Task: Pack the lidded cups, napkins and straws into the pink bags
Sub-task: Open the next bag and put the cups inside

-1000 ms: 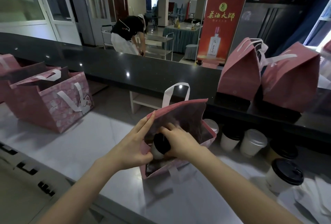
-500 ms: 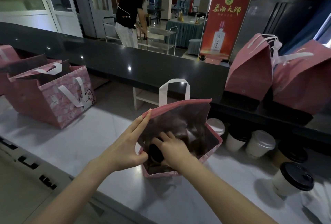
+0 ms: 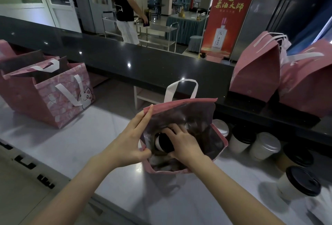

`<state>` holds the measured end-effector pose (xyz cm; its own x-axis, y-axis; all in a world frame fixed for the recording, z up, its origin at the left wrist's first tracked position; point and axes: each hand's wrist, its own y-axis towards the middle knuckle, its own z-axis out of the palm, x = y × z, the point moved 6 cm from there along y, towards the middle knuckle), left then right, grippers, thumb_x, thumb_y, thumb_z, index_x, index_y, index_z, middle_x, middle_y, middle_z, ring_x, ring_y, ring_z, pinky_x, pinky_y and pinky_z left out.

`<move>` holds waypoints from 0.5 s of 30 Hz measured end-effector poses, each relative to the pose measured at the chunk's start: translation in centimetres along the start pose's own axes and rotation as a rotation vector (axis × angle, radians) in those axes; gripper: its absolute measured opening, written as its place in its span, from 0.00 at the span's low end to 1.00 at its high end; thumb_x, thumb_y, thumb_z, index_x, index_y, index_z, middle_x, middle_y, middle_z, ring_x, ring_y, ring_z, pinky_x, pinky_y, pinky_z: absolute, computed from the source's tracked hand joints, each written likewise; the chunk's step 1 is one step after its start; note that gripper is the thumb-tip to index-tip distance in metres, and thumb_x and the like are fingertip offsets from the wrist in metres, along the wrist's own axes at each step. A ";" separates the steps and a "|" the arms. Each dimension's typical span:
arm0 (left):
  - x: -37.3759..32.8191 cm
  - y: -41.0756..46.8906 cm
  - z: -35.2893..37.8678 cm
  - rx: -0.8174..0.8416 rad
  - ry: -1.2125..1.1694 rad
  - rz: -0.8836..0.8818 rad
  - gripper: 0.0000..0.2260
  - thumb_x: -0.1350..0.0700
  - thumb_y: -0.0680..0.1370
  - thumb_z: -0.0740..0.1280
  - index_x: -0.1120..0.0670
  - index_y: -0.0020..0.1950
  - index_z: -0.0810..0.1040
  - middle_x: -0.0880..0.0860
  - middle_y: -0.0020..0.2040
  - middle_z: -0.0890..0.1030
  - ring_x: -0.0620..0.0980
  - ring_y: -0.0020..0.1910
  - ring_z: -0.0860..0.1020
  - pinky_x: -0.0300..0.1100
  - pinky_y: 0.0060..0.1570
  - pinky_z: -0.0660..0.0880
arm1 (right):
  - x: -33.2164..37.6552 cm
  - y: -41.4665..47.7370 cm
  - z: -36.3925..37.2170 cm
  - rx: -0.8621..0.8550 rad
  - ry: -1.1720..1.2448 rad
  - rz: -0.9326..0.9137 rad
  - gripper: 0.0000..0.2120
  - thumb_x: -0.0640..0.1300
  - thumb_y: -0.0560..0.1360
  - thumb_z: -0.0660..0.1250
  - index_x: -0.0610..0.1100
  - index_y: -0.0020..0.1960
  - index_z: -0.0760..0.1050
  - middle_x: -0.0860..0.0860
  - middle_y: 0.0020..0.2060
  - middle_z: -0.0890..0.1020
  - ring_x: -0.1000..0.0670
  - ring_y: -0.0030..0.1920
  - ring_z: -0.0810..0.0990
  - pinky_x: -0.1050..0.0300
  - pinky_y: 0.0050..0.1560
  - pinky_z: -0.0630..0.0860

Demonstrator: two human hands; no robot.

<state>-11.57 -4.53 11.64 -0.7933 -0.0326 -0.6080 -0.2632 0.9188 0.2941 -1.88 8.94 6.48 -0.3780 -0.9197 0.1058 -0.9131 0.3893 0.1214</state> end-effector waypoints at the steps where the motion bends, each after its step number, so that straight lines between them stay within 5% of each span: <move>1: 0.0 0.2 0.0 -0.002 -0.006 0.000 0.47 0.49 0.64 0.64 0.34 0.76 0.40 0.35 0.77 0.47 0.36 0.67 0.63 0.35 0.56 0.74 | -0.1 0.2 -0.1 0.003 0.007 0.002 0.36 0.46 0.63 0.76 0.52 0.67 0.64 0.51 0.66 0.66 0.44 0.65 0.65 0.46 0.48 0.79; 4: 0.3 0.8 0.2 0.003 -0.020 -0.008 0.47 0.50 0.65 0.65 0.34 0.76 0.40 0.36 0.77 0.47 0.39 0.71 0.62 0.44 0.58 0.77 | 0.2 1.0 0.0 0.026 -0.029 -0.028 0.38 0.46 0.63 0.77 0.50 0.68 0.64 0.50 0.67 0.66 0.44 0.65 0.65 0.47 0.50 0.78; 12: 2.5 2.6 0.2 0.028 -0.064 -0.046 0.47 0.52 0.66 0.66 0.32 0.76 0.41 0.36 0.76 0.48 0.54 0.64 0.71 0.38 0.51 0.77 | 0.3 3.6 0.9 0.057 -0.168 -0.076 0.35 0.46 0.66 0.76 0.49 0.68 0.63 0.47 0.65 0.66 0.42 0.63 0.66 0.47 0.51 0.78; 15: 3.4 3.3 0.2 0.043 -0.076 -0.063 0.47 0.51 0.66 0.66 0.31 0.75 0.40 0.35 0.76 0.47 0.56 0.68 0.69 0.41 0.56 0.75 | 0.0 4.5 1.7 0.090 -0.168 -0.085 0.35 0.45 0.67 0.75 0.49 0.69 0.62 0.47 0.66 0.67 0.42 0.64 0.66 0.46 0.53 0.78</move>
<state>-15.05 -1.58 10.37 -0.7314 -0.0619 -0.6792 -0.2861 0.9318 0.2232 -6.29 10.59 5.40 -0.3125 -0.9475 -0.0679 -0.9499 0.3109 0.0336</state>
